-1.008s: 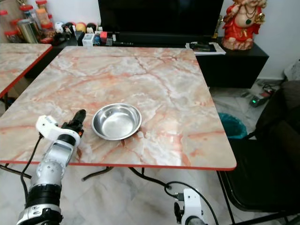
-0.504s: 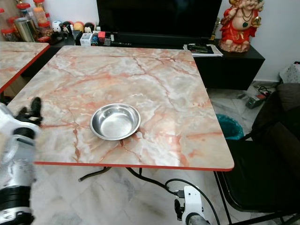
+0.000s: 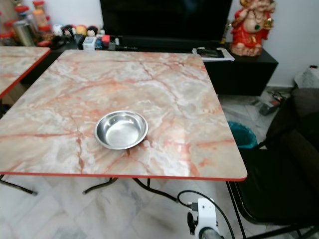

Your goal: Setting the table

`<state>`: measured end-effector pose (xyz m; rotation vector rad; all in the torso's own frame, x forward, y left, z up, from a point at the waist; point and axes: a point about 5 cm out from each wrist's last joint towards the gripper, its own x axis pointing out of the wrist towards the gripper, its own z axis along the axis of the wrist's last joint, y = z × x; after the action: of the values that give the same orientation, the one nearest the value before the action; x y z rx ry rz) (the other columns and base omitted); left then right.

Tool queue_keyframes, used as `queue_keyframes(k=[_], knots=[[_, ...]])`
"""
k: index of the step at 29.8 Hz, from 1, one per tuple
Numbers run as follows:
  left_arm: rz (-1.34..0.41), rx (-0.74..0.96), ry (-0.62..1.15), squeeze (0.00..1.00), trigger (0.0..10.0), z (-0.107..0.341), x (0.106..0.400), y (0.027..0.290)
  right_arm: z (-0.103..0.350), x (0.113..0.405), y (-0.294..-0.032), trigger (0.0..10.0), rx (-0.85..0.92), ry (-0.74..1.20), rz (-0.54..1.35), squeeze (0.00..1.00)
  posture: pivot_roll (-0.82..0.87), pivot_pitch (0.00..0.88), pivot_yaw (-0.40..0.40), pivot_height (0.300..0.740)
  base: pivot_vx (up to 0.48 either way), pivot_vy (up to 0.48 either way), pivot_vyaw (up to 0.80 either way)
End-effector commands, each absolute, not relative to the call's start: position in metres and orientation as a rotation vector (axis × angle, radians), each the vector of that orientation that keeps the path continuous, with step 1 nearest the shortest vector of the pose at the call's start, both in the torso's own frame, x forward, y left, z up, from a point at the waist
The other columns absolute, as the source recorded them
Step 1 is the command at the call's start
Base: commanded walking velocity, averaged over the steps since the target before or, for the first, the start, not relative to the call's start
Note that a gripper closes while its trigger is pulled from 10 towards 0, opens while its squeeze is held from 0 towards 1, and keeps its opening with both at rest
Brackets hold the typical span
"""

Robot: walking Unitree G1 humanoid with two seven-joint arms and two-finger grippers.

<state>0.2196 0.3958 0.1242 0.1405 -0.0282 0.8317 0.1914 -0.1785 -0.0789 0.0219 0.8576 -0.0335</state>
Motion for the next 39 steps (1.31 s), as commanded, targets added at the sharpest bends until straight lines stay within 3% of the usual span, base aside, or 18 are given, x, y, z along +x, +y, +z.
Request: queue_keyframes(k=[1, 4, 12, 14, 16, 17, 31, 39], knots=[[0.884, 0.227, 0.008, 0.00, 10.0, 0.120, 0.209, 0.404, -0.079, 0.191, -0.180, 10.0, 0.037, 0.851, -0.055, 0.00, 0.10, 0.000, -0.007, 0.740, 0.000, 0.000, 0.00], [0.955, 0.401, 0.226, 0.00, 10.0, 0.085, 0.181, 0.413, -0.079, 0.191, -0.179, 10.0, 0.045, 0.851, -0.062, 0.00, 0.10, 0.000, 0.001, 0.740, 0.000, 0.000, 0.00], [0.886, 0.361, 0.558, 0.00, 10.0, 0.018, 0.151, 0.397, -0.079, 0.190, -0.179, 10.0, 0.048, 0.852, -0.073, 0.00, 0.09, 0.000, 0.009, 0.740, 0.000, 0.000, 0.00], [0.796, 0.279, 0.662, 0.00, 10.0, -0.007, 0.145, 0.379, -0.080, 0.189, -0.180, 10.0, 0.046, 0.855, -0.078, 0.00, 0.08, 0.000, 0.006, 0.740, 0.000, 0.000, 0.00], [0.579, 0.190, 0.759, 0.00, 10.0, -0.033, 0.149, 0.347, -0.081, 0.187, -0.182, 10.0, 0.035, 0.862, -0.079, 0.00, 0.08, 0.000, 0.003, 0.740, 0.000, 0.000, 0.00], [0.400, 0.145, 0.802, 0.00, 10.0, -0.047, 0.157, 0.318, -0.081, 0.187, -0.183, 10.0, 0.027, 0.868, -0.078, 0.00, 0.08, 0.000, 0.002, 0.740, 0.000, 0.000, 0.00], [0.115, -0.018, 0.846, 0.00, 10.0, -0.069, 0.188, 0.234, -0.082, 0.185, -0.182, 10.0, -0.002, 0.899, -0.077, 0.00, 0.03, 0.000, 0.020, 0.740, 0.000, 0.000, 0.00], [0.169, -0.081, 0.890, 0.00, 10.0, -0.076, 0.179, 0.231, -0.083, 0.186, -0.178, 10.0, 0.004, 0.901, -0.065, 0.00, 0.02, 0.000, 0.035, 0.740, 0.000, 0.075, 0.00]])
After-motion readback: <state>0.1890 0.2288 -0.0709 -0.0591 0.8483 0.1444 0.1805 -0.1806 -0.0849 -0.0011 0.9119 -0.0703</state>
